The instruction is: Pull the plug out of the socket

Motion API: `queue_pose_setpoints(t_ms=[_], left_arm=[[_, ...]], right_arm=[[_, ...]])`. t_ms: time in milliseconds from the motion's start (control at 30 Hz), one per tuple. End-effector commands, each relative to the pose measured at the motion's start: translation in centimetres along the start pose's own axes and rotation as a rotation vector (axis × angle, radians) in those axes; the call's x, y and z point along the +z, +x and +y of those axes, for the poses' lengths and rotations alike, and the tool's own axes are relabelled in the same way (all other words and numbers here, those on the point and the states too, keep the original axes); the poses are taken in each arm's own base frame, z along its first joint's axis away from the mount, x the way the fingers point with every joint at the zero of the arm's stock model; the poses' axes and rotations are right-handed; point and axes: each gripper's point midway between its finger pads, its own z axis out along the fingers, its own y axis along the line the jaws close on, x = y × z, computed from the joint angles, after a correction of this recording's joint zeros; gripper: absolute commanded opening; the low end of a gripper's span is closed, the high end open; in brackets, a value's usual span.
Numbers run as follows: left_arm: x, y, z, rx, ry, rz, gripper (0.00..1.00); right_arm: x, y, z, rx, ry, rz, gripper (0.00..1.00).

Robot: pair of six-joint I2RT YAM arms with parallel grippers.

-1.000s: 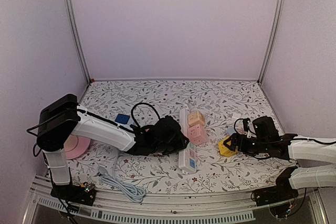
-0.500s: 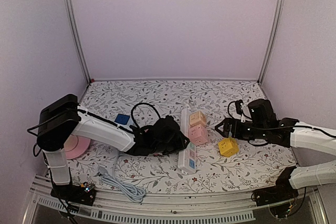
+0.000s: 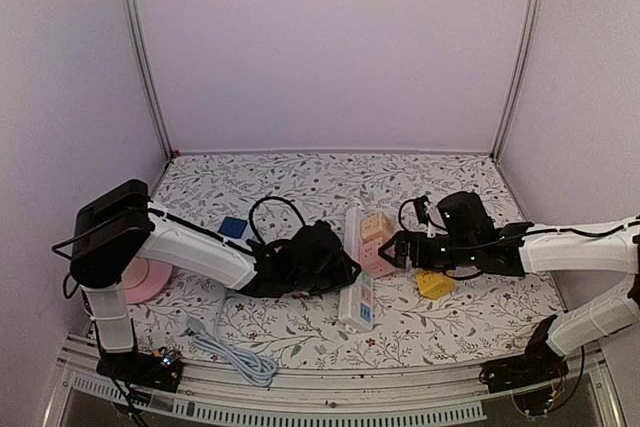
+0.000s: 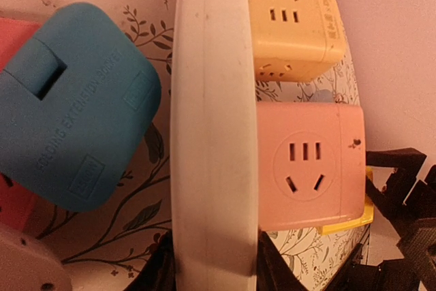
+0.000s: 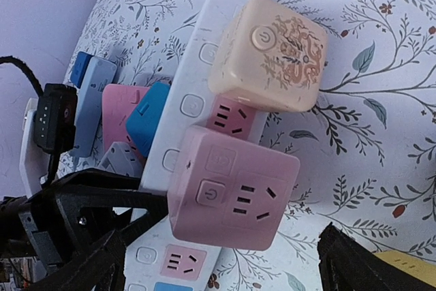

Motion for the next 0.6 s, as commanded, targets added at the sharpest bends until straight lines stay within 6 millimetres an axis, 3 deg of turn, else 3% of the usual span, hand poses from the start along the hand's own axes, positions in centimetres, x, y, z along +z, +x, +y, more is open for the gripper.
queue_pose_setpoints(t_ms=[0,167,267,433,567], left_arm=[[-0.3,-0.6,0.8,0.059,-0.018,-0.032,0.0],[-0.3,-0.6,1.0,0.055,-0.024,-0.035,0.0],[-0.3,-0.6,1.0,0.054,-0.027,-0.035,0.0],[-0.3,-0.6,0.9,0.055,-0.023,-0.037,0.0],[-0.1,-0.5,0.8,0.056,-0.022,-0.036,0.0]], right_arm=[[-2.0,0.7,-2.4,0.071,0.003,-0.053,0.99],[-4.5,2.3,-5.7,0.149,0.022,-0.098,0.99],[-5.4,2.6,-6.4,0.167,0.027,-0.114,0.99],[-5.8,1.3,-4.8,0.144,-0.011,-0.125,0.99],[-5.3,-0.9,-2.5,0.097,-0.033,-0.14,0.99]])
